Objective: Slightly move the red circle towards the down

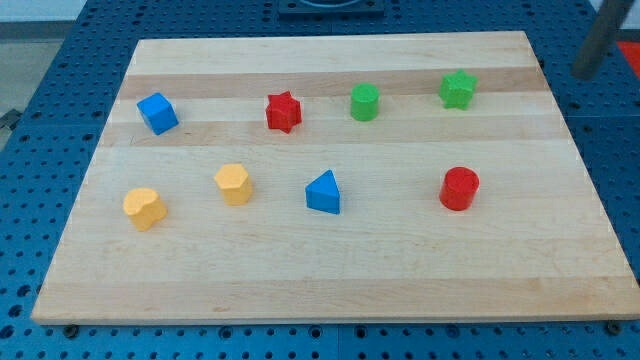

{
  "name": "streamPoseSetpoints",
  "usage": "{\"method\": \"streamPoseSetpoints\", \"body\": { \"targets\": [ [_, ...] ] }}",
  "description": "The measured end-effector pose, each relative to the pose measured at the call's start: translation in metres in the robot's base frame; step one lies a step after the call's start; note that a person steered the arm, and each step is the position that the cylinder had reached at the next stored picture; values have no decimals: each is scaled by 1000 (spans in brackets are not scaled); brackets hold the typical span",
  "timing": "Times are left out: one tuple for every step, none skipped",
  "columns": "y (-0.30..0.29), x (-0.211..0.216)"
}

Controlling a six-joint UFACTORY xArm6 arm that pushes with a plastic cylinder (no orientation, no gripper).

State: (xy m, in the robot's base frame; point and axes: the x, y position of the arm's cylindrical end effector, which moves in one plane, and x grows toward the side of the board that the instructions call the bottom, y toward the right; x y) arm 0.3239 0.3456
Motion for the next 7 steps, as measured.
{"method": "streamPoseSetpoints", "body": {
  "targets": [
    [-2,60],
    [-58,69],
    [-129,69],
    [-165,91],
    [-188,115],
    [-212,132],
    [-251,167]
  ]
}}
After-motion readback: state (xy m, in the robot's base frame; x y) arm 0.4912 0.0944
